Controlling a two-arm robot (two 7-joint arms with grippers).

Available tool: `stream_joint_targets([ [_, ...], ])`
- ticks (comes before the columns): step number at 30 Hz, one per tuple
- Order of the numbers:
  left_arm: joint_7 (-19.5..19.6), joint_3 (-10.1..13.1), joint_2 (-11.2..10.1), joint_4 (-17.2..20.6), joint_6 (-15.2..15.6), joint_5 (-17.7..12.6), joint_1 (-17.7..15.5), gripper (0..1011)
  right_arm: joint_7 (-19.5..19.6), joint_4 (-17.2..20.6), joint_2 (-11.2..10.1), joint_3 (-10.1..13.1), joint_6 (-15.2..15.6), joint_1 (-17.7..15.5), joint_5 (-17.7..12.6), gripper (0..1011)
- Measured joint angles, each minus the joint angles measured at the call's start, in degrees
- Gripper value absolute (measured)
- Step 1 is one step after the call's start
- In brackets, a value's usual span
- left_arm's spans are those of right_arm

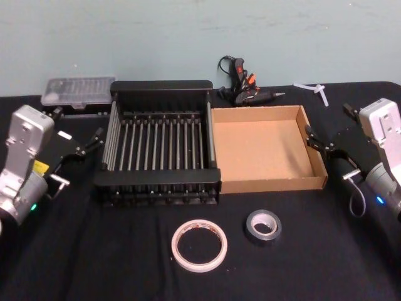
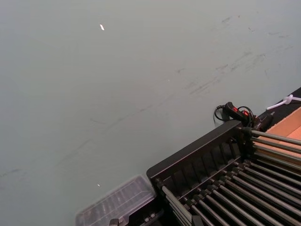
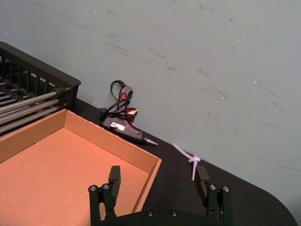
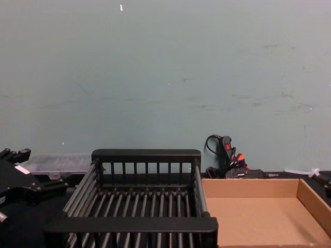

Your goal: Pick up the white tape and place it into the black box , Pick up the silver tape and place it into the brown box.

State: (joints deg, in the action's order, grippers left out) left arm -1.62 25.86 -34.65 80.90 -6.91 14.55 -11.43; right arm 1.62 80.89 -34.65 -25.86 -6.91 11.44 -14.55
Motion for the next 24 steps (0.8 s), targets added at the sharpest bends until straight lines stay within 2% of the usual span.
stream_joint_targets([
  [24, 0.0, 0.0, 0.0, 0.0, 0.0, 0.0, 0.0, 1001, 0.0, 0.0, 0.0, 0.0, 0.0, 0.0, 0.0, 1002],
])
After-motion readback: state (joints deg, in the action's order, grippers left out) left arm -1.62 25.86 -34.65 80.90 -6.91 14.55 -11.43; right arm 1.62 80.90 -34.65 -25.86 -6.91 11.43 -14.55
